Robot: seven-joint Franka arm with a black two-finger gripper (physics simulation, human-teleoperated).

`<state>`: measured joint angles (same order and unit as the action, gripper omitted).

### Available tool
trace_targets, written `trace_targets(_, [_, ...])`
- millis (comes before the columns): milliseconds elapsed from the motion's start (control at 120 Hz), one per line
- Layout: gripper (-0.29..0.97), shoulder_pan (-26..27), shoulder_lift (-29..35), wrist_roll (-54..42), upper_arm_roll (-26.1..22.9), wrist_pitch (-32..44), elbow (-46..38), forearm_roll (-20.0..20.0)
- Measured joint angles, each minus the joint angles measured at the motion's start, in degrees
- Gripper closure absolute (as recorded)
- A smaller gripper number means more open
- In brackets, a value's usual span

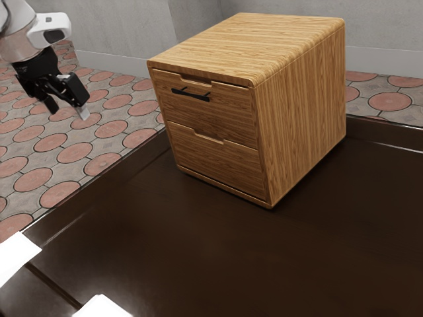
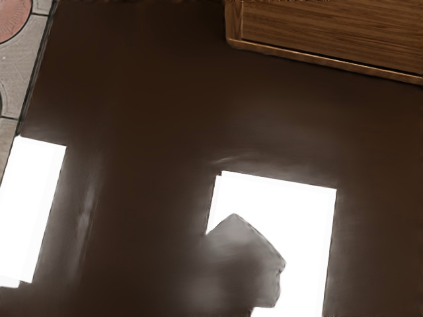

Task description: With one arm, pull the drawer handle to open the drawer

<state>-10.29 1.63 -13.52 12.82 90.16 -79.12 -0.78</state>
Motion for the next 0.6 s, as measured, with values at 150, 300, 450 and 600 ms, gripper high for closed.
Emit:
trace_targets(150, [0.02,2.7,0.5,-0.3,-0.1,-1.0,4.9,0.1])
trace_targets(300, [0.02,2.9,-1.5,-11.7,-6.1,1.1,13.6,-3.1])
trace_targets(450, [0.02,3.9,-8.4,-25.2,-6.6,5.6,10.4,-1.8])
trace_targets(600, [0.02,0.7,-10.5,-35.8,-5.5,11.7,6.6,2.0])
